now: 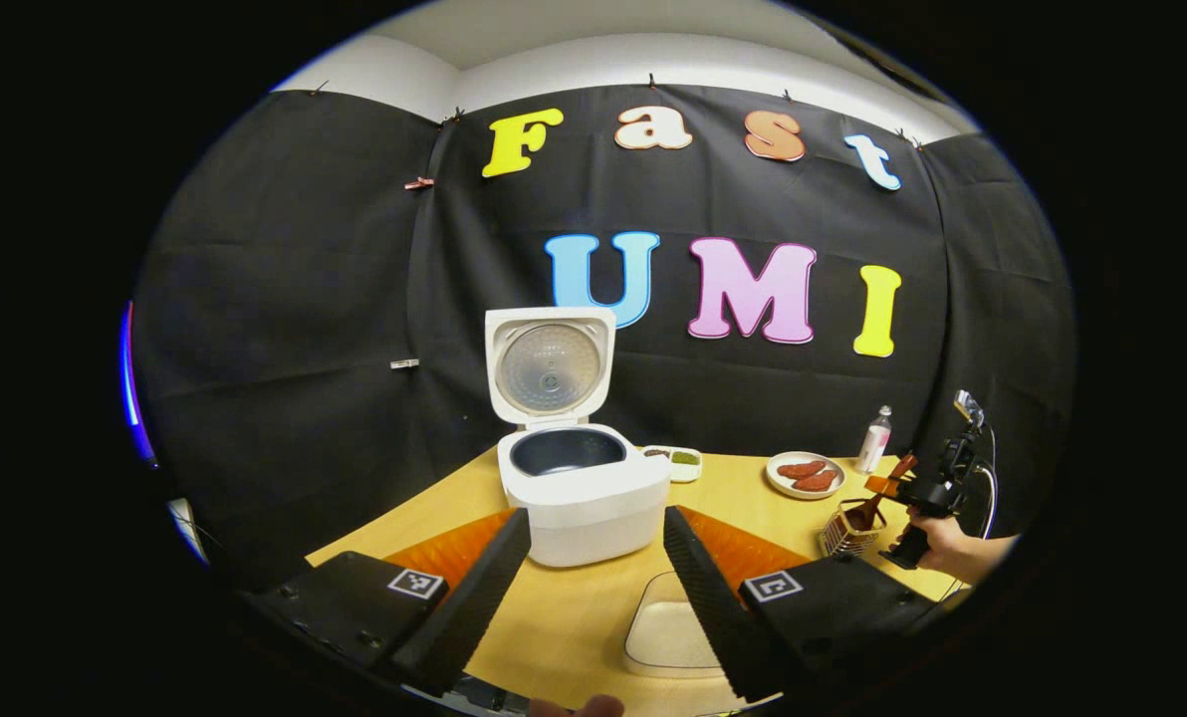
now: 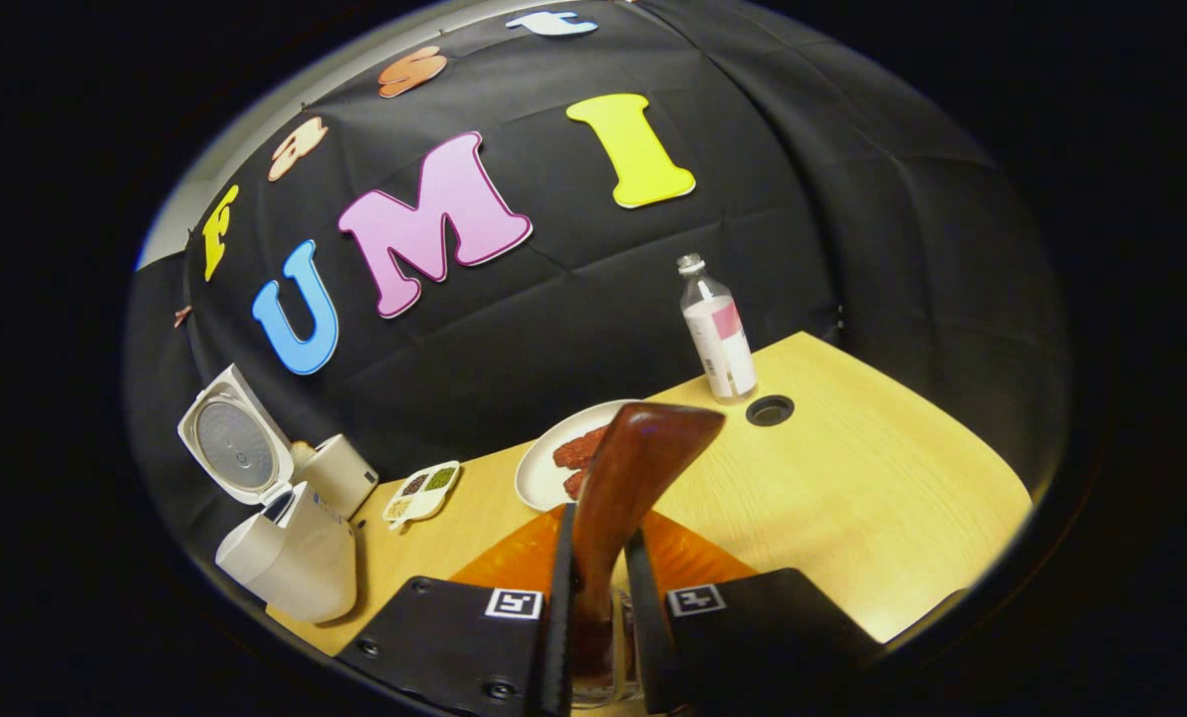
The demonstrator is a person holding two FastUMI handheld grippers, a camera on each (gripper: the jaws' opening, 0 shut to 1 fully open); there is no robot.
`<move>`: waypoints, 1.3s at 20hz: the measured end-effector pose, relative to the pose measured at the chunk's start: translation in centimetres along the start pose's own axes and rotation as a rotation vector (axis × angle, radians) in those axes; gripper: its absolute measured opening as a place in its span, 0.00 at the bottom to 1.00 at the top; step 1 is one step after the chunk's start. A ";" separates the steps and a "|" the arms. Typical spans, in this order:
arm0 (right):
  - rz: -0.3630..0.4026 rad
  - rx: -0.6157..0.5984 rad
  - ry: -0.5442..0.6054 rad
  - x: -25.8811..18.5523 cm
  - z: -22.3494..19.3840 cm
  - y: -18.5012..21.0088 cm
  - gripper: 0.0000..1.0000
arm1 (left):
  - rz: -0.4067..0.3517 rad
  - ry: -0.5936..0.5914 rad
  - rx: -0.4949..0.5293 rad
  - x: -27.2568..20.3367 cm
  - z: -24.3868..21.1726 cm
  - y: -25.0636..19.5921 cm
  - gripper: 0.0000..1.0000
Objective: Close the left gripper, press the button to open the rice cooker; take a wooden spoon from the chopstick holder with the right hand, scoop a spoonful of rice and pour it into the rice cooker, then put the wooden spoon back into the chopstick holder.
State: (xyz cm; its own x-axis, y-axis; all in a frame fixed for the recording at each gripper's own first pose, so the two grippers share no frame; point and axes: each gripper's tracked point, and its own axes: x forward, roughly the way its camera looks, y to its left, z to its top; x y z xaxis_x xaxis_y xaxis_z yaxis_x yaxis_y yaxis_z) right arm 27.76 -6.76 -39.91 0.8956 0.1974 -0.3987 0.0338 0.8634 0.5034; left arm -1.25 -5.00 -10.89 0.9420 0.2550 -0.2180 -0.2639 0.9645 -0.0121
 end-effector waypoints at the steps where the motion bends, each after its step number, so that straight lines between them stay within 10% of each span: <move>1: -0.003 0.028 0.012 0.1 0.0 0.1 0.24 | 0.009 0.001 0.013 -0.4 -0.1 0.1 0.94; 12: -0.076 0.074 -0.082 -4.1 5.9 1.8 0.07 | -0.103 -0.022 -0.008 1.4 2.4 2.7 0.93; 18: -0.039 0.031 -0.146 -13.4 9.2 10.6 0.07 | -0.185 -0.048 -0.053 3.3 3.0 6.4 0.93; 26: 0.063 -0.082 -0.051 -21.5 0.6 22.2 0.07 | -0.268 -0.097 -0.057 5.9 4.2 9.3 0.93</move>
State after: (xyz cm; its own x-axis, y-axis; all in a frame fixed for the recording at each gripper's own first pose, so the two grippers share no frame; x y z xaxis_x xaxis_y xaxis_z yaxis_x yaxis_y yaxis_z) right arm 9.55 7.88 -19.77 0.9162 0.2303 -0.3280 -0.0575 0.8854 0.4612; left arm 2.76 5.81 -8.22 0.9944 -0.0007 -0.1054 -0.0112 0.9936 -0.1125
